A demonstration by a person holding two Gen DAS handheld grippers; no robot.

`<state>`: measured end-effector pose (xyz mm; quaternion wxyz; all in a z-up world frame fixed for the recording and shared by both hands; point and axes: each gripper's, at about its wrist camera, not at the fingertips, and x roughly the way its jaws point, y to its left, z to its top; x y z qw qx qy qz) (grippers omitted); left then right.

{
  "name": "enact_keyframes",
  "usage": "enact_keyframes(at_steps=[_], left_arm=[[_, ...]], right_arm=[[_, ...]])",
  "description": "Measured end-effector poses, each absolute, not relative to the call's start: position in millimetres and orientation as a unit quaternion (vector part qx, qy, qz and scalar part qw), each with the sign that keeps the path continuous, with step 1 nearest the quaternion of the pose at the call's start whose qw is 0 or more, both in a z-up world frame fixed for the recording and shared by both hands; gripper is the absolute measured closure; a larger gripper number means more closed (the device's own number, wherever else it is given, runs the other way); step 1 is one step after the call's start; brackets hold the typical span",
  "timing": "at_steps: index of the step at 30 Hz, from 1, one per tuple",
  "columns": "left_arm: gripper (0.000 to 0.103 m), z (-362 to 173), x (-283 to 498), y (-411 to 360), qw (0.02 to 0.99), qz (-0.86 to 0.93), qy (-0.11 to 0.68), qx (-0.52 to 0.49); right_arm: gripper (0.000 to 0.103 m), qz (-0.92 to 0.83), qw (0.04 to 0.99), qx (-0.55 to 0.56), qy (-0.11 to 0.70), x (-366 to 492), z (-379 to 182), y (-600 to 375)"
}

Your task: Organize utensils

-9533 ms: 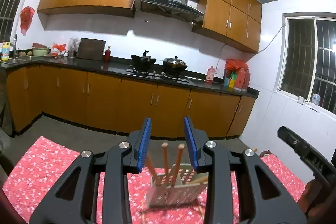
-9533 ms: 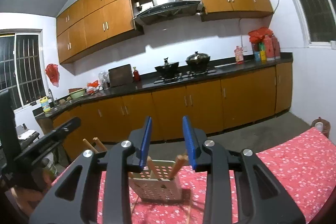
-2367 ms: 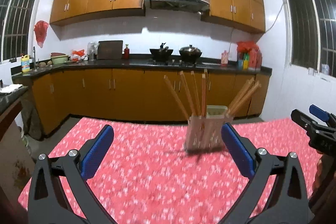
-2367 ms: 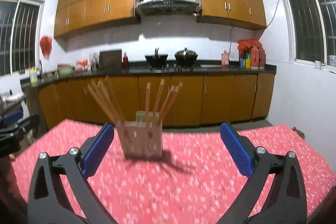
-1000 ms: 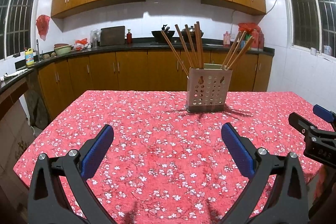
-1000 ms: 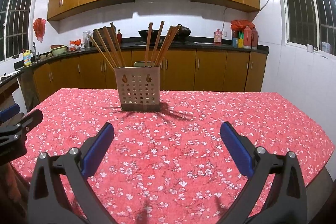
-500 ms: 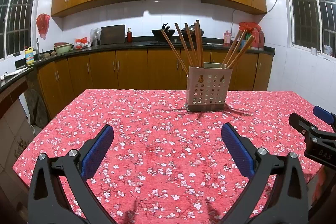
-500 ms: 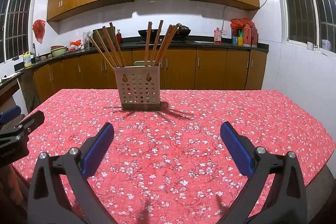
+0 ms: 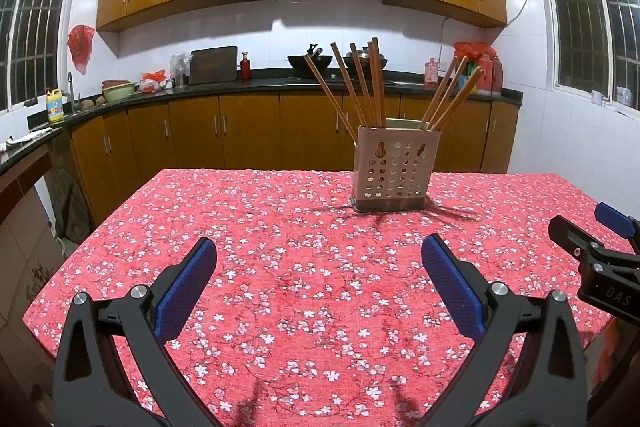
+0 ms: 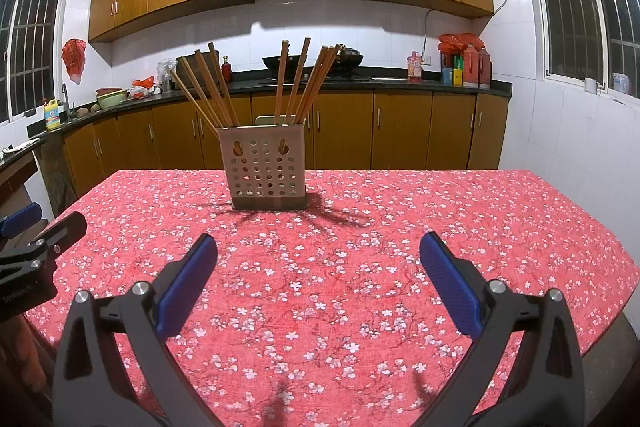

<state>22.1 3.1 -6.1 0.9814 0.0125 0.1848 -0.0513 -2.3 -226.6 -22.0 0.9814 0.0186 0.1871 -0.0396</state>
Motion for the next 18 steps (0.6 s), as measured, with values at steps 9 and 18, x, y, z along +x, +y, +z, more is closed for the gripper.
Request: enact_keyframes(at_steps=[9,18], left_arm=[[0.002,-5.9,22.2,3.3,0.981,-0.051,0.185,0.012],[0.002,-8.3,23.0,1.3,0.981,-0.05,0.188,0.008]], right_arm=[[0.004,-0.039,0.981,0.019,0.189,-1.9,-23.0,-224.8],[0.004,-0.038,0.981,0.019,0.19,-1.6,-24.3,-224.1]])
